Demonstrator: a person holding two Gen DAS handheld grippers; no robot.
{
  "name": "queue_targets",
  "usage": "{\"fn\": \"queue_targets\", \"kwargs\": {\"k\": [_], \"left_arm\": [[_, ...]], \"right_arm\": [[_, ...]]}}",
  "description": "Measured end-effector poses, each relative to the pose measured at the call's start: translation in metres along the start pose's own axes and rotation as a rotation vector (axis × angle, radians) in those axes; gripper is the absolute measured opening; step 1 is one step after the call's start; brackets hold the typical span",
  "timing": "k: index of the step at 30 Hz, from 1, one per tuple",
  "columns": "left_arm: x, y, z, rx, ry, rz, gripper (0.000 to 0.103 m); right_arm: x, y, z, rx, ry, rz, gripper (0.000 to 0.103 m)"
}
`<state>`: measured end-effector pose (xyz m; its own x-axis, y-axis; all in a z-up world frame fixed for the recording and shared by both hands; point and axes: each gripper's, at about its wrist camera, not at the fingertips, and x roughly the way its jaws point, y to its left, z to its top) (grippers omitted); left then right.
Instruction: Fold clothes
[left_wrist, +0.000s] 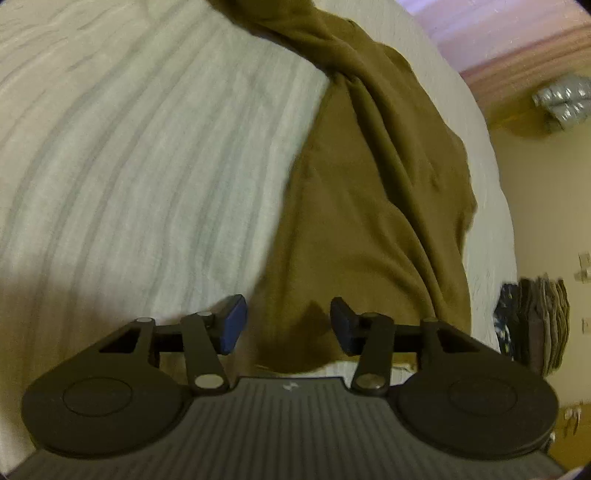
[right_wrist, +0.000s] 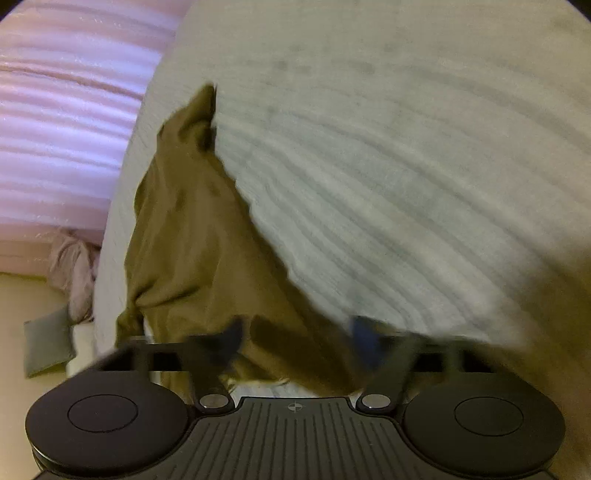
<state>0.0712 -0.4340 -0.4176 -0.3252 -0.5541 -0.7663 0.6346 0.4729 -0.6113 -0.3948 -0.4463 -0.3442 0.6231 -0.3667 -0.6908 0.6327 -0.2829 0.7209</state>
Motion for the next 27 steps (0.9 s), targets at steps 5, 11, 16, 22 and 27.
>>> {"fn": "queue_targets", "kwargs": {"k": [5,11,16,22,27], "left_arm": [[-0.053,-0.006,-0.022,0.03,-0.08,-0.078,0.001],[-0.144,-0.005,-0.08,0.102,-0.131,-0.002,0.001],[-0.163,0.001,-0.134,0.057,-0.088,0.069,0.001],[-0.149,0.014,-0.176,0.019,-0.035,0.157,0.002],[-0.141,0.014,-0.169,0.032,0.004,0.204,0.008]], "right_arm": [[-0.016,0.019,0.006,-0.12,0.048,-0.006,0.004],[-0.094,0.023,0.021,-0.211,0.054,0.006,0.003],[-0.111,0.013,-0.009,-0.297,0.154,-0.102,0.003],[-0.109,-0.023,-0.04,-0.333,0.225,-0.239,0.003],[-0.101,-0.013,-0.042,-0.446,0.264,-0.306,0.035]]}}
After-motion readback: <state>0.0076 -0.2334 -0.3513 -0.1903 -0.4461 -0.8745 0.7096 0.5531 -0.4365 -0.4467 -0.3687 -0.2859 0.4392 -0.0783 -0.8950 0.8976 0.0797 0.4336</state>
